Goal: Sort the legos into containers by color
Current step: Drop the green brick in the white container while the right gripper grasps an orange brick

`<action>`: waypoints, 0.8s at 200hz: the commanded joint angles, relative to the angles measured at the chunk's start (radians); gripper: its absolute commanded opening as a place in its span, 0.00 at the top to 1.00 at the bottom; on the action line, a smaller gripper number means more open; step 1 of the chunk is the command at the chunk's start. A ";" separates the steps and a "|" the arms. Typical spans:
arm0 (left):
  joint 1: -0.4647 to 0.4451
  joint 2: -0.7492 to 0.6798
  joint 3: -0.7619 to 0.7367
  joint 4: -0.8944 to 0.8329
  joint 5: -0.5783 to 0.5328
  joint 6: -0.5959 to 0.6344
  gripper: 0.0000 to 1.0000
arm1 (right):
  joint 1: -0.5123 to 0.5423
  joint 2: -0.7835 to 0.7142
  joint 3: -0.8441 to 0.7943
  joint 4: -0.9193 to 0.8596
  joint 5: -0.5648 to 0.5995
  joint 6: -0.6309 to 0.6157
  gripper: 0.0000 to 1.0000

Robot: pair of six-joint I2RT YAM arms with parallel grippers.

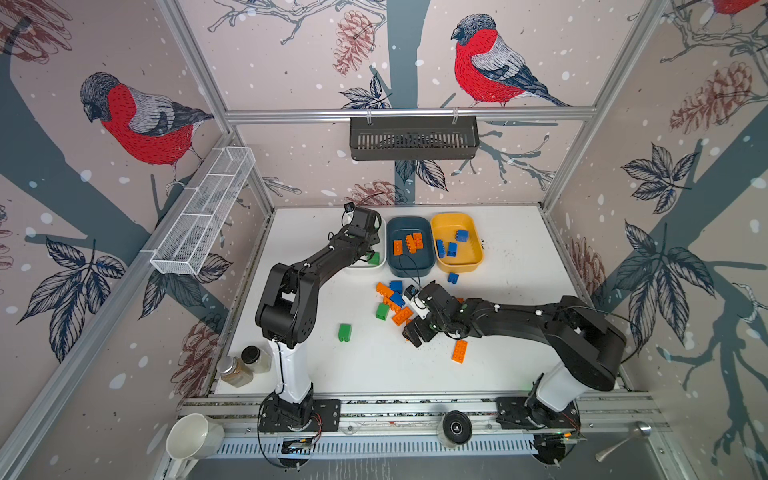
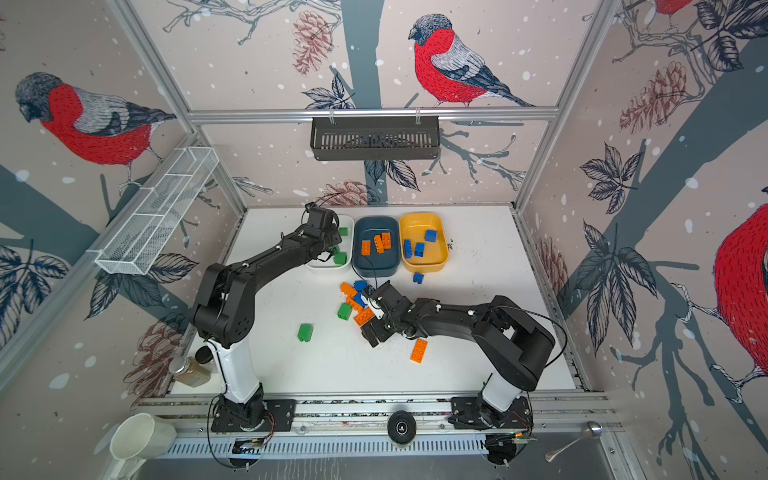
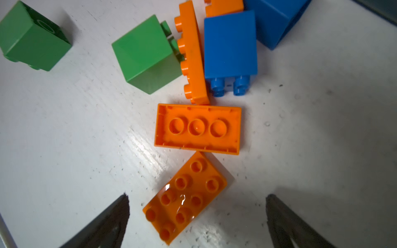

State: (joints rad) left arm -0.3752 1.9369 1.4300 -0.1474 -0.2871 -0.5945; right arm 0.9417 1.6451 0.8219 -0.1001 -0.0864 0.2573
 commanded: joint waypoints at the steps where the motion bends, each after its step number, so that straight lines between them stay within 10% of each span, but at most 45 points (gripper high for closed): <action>1: 0.004 0.020 0.035 -0.039 0.035 0.014 0.45 | 0.037 0.014 0.027 -0.089 0.141 0.090 0.04; 70: 0.005 -0.012 -0.008 -0.045 0.029 0.003 0.11 | 0.097 0.119 0.122 -0.182 0.242 0.169 0.31; 160: 0.005 -0.067 -0.070 -0.029 0.031 0.000 0.04 | 0.095 0.090 0.096 -0.233 0.336 0.166 0.58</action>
State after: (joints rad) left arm -0.3714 1.8862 1.3689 -0.1894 -0.2577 -0.5953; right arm 1.0386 1.7309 0.9192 -0.2451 0.1936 0.4183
